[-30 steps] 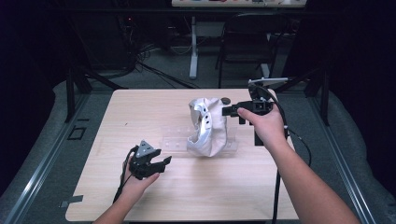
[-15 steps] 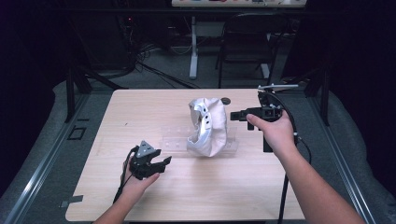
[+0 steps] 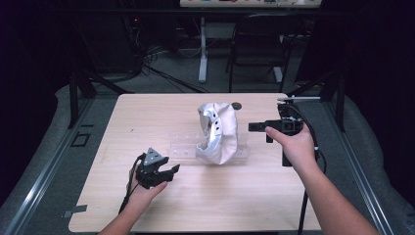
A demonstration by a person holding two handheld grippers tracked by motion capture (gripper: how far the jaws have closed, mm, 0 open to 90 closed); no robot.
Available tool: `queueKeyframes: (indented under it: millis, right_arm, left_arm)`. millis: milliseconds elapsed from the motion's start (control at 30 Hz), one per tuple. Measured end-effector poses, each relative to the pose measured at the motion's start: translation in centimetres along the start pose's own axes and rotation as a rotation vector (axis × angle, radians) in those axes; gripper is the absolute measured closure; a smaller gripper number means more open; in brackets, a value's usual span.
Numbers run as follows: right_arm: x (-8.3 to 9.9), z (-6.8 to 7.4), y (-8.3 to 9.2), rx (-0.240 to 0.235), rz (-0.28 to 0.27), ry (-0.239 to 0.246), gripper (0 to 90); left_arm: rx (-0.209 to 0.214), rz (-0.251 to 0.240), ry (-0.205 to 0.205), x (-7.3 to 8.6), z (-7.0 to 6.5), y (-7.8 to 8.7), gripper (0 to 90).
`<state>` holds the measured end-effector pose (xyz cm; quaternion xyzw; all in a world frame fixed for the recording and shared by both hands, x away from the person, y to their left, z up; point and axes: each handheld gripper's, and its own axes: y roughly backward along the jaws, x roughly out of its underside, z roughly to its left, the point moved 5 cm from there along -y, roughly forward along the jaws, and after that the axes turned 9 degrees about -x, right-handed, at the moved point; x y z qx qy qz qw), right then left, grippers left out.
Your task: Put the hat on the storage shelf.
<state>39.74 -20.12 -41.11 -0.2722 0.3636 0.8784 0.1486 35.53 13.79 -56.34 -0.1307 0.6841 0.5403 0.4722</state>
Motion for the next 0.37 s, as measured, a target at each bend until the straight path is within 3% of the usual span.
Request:
queueKeyframes:
  millis: [133, 367]
  right_arm:
    - [0.5, -0.5, 0.1, 0.025, -0.005, 0.029, 51.4]
    - [0.9, -1.0, -0.3, 0.023, 0.003, 0.017, 51.4]
  left_arm:
    - [0.016, -0.002, -0.002, 0.0, -0.4, -0.2, 46.5]
    - [0.059, -0.009, -0.046, -0.4, -2.3, -0.9, 46.5]
